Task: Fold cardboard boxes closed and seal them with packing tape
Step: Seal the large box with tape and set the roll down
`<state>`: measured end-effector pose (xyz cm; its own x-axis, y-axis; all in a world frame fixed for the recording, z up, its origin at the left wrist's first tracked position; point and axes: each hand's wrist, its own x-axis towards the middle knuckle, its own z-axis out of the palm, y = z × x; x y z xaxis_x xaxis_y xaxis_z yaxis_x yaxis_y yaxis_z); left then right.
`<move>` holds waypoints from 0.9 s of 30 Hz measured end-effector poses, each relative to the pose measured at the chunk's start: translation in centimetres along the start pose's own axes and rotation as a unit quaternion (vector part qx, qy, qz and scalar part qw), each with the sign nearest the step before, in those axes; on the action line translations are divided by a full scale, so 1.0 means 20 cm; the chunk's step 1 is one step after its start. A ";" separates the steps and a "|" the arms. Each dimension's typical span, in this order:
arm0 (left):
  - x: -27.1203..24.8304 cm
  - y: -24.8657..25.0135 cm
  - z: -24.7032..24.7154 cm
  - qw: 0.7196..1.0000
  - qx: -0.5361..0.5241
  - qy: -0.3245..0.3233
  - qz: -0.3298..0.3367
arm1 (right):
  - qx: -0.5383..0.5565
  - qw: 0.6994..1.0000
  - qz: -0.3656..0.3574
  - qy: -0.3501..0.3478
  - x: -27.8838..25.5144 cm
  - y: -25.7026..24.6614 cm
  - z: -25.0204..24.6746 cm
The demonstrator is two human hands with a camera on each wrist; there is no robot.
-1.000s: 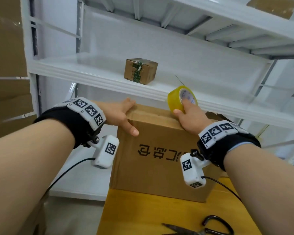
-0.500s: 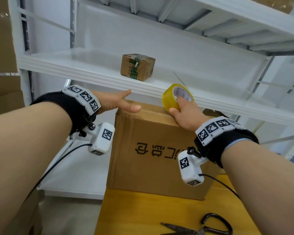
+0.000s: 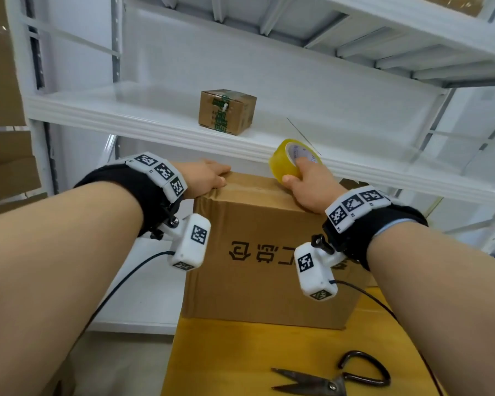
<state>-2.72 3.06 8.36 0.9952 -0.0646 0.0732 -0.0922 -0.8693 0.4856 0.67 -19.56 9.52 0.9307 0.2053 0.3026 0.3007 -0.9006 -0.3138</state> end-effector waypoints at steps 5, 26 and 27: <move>-0.02 0.01 0.02 0.999 -0.034 -0.010 0.011 | 0.153 0.981 -0.021 0.122 0.04 -0.21 -0.01; -0.04 0.00 0.07 0.967 -0.239 -0.044 0.082 | 0.549 0.833 0.058 0.012 0.13 -0.39 0.21; -0.05 0.00 0.07 0.965 -0.246 -0.045 0.080 | 0.552 0.831 0.066 0.014 0.13 -0.41 0.20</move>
<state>-3.63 2.42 7.05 0.9638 -0.2404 0.1154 -0.2264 -0.5091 0.8304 1.47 -10.15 9.33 0.9703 0.1088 0.2159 0.2185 -0.0121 -0.9758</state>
